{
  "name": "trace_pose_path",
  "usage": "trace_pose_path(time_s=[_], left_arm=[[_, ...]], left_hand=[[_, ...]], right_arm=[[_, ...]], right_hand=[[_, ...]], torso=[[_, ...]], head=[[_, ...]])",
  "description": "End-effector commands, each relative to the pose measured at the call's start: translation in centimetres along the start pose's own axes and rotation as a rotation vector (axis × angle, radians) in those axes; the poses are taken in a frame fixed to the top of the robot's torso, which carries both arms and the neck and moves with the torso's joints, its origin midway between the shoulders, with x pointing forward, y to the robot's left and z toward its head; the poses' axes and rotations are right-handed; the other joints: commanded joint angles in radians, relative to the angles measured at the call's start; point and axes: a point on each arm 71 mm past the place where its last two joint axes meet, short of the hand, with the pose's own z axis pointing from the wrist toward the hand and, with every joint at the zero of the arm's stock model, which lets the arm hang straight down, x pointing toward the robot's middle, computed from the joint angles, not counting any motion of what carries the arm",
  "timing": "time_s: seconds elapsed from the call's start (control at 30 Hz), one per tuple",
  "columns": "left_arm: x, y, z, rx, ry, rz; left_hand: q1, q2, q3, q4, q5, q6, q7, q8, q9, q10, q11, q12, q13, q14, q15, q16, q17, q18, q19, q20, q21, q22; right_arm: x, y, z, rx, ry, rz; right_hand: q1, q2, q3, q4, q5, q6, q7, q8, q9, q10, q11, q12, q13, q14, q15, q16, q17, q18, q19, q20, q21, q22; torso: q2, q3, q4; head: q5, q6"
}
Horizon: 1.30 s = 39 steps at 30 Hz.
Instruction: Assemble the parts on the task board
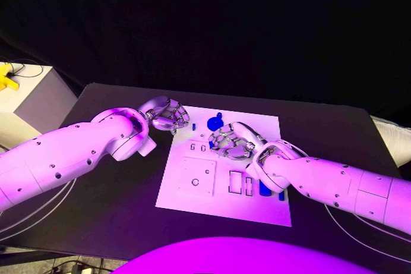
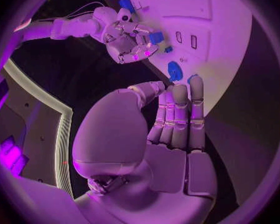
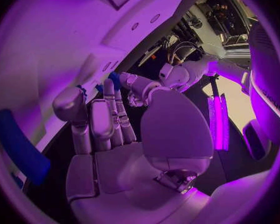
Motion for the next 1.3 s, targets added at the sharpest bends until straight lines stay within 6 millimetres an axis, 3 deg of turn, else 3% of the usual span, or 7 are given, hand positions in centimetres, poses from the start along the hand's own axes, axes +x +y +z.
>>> trace_pose_path(time_s=[0.03,0.53,0.73,0.83,0.9,0.97,1.3], left_arm=[[0.15,-0.16,0.05,0.009,0.013,-0.007],[0.14,-0.13,0.03,0.008,0.014,-0.007],[0.14,-0.1,0.02,0.005,0.016,-0.006],[0.13,-0.09,0.01,0.004,0.016,-0.006],[0.13,-0.09,0.01,0.004,0.017,-0.006],[0.14,-0.09,0.02,0.004,0.017,-0.006],[0.17,-0.1,0.03,0.004,0.019,-0.006]], left_hand=[[0.008,0.006,-0.003,-0.004,0.003,-0.005,0.009,0.002,-0.001,-0.005,0.005,0.002,-0.001,-0.007,0.001,-0.005,-0.001,0.014,-0.005,0.003,-0.004,-0.001],[0.01,0.007,-0.004,-0.004,0.004,-0.005,0.009,0.003,-0.003,-0.006,0.005,0.004,-0.003,-0.008,0.001,-0.005,-0.003,0.014,-0.006,0.004,-0.003,0.0],[0.01,0.007,-0.004,-0.004,0.004,-0.005,0.009,0.003,-0.003,-0.006,0.005,0.004,-0.003,-0.008,0.001,-0.005,-0.003,0.014,-0.006,0.004,-0.003,0.0],[0.01,0.007,-0.004,-0.004,0.004,-0.005,0.009,0.003,-0.003,-0.006,0.005,0.004,-0.003,-0.008,0.001,-0.005,-0.003,0.014,-0.006,0.004,-0.003,0.0],[0.01,0.007,-0.004,-0.004,0.004,-0.005,0.009,0.003,-0.003,-0.006,0.005,0.004,-0.003,-0.008,0.001,-0.005,-0.003,0.014,-0.006,0.004,-0.003,0.0],[0.01,0.007,-0.004,-0.004,0.004,-0.005,0.009,0.003,-0.003,-0.006,0.005,0.004,-0.003,-0.008,0.001,-0.005,-0.003,0.014,-0.006,0.004,-0.003,0.0],[0.01,0.008,-0.005,-0.004,0.004,-0.005,0.009,0.003,-0.004,-0.007,0.005,0.005,-0.004,-0.009,0.002,-0.004,-0.004,0.014,-0.006,0.004,-0.003,0.0]], right_arm=[[0.18,0.11,0.01,-0.006,0.016,0.003],[0.1,0.19,0.07,0.002,-0.01,-0.008],[-0.02,0.25,0.06,0.003,-0.033,-0.02],[-0.04,0.27,0.07,0.005,-0.04,-0.025],[-0.03,0.3,0.1,0.007,-0.043,-0.03],[-0.02,0.34,0.13,0.008,-0.047,-0.037],[0.27,0.66,0.46,0.009,-0.056,-0.062]], right_hand=[[-0.009,-0.003,0.004,0.001,-0.003,0.0,0.005,-0.004,0.001,-0.002,0.007,-0.011,-0.008,-0.002,0.008,0.005,-0.002,0.007,0.005,0.005,-0.003,0.0],[-0.01,-0.002,0.008,0.002,-0.005,0.002,0.007,-0.006,0.002,0.009,0.009,-0.036,-0.043,-0.004,0.011,0.005,-0.01,0.008,0.007,0.009,-0.005,0.003],[0.008,0.0,-0.016,-0.015,-0.011,0.012,-0.01,-0.004,0.003,0.103,-0.017,0.027,-0.006,-0.004,-0.008,0.01,-0.011,0.006,0.014,-0.005,0.008,0.017],[0.013,0.008,-0.042,-0.022,-0.009,0.022,-0.018,-0.004,-0.001,0.07,-0.026,0.134,0.107,0.0,-0.017,0.026,-0.004,0.002,0.023,-0.015,0.025,0.036],[0.009,0.016,-0.046,-0.023,-0.007,0.02,-0.018,-0.004,-0.006,-0.018,-0.026,0.27,0.244,0.0,-0.017,0.038,-0.002,0.0,0.024,-0.016,0.028,0.048],[0.005,0.016,-0.041,-0.023,-0.007,0.019,-0.021,-0.002,-0.007,-0.044,-0.027,0.334,0.296,0.004,-0.018,0.05,0.006,-0.001,0.028,-0.016,0.035,0.057],[0.001,0.017,-0.03,-0.022,-0.009,0.021,-0.023,0.004,-0.006,-0.071,-0.029,0.386,0.332,0.008,-0.018,0.064,0.016,-0.002,0.032,-0.016,0.041,0.067]], torso=[[0.0,0.0002,0.0],[0.0,-0.0003,0.0005],[0.0,0.0,0.0008],[0.0,-0.0002,0.0002],[0.0,-0.0002,-0.0001],[0.0,-0.0002,-0.0002],[0.0,-0.0005,0.0006]], head=[[-0.001,0.0],[-0.002,0.0],[-0.003,0.001],[-0.002,0.0],[-0.001,0.0],[-0.001,0.0],[-0.001,0.0]])
